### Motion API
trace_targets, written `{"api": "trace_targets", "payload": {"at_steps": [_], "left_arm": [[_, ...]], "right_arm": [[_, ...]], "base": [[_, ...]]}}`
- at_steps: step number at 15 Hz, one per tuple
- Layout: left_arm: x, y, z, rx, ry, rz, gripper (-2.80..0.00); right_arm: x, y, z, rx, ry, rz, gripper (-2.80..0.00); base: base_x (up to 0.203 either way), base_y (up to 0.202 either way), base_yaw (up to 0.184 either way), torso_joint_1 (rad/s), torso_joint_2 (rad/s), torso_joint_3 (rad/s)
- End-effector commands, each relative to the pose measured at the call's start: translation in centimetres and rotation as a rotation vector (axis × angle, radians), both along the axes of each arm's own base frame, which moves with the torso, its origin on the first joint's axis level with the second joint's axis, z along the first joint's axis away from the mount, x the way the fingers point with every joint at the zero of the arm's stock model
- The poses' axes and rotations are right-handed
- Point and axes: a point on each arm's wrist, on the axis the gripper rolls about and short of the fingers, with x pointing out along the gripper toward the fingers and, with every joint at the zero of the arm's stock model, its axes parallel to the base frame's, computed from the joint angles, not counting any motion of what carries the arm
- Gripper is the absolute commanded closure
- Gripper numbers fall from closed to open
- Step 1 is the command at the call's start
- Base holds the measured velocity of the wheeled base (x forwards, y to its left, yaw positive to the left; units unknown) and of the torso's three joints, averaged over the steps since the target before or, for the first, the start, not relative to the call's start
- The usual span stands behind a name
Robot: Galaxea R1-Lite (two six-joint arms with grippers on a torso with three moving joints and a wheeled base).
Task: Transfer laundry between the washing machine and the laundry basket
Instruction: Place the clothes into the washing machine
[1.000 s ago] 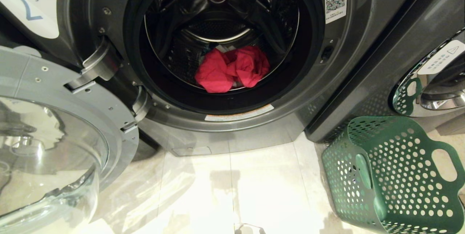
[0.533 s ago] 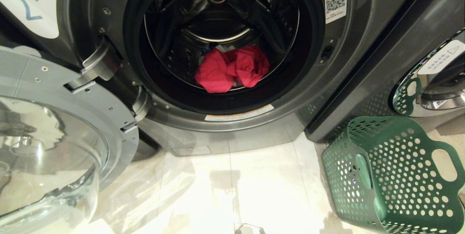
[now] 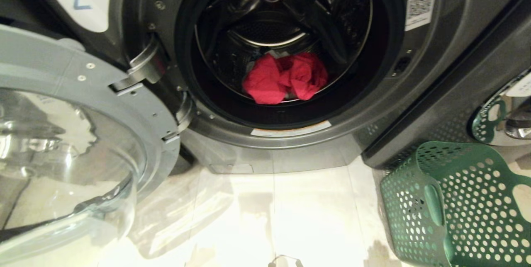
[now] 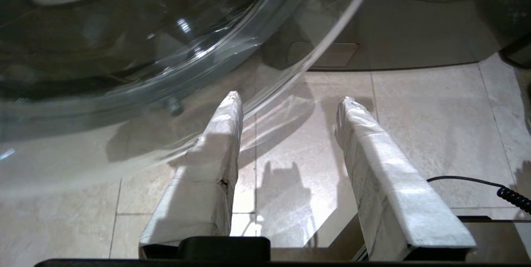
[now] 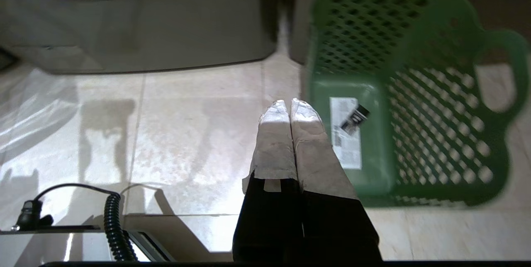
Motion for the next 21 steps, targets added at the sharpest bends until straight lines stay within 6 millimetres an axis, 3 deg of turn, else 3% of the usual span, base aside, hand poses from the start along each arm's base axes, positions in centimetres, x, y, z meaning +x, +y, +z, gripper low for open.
{"api": "trace_targets", "payload": {"at_steps": [1,7,21], "left_arm": [[0.0,0.0,0.03,0.0,0.0,0.001,0.0],[0.0,0.0,0.03,0.0,0.0,0.001,0.0],[0.01,0.0,0.01,-0.002,0.001,0.001,0.0]], "right_arm": [[0.0,0.0,0.01,0.0,-0.001,0.001,0.0],[0.0,-0.01,0.01,0.0,-0.001,0.002,0.0],[0.0,0.0,0.01,-0.005,-0.001,0.003,0.0]], "base": [[0.001,-0.005,0.196,-0.001,0.0,-0.002],[0.002,-0.007,0.172,0.002,0.0,0.003],[0.0,0.0,0.0,0.0,0.0,0.0]]}}
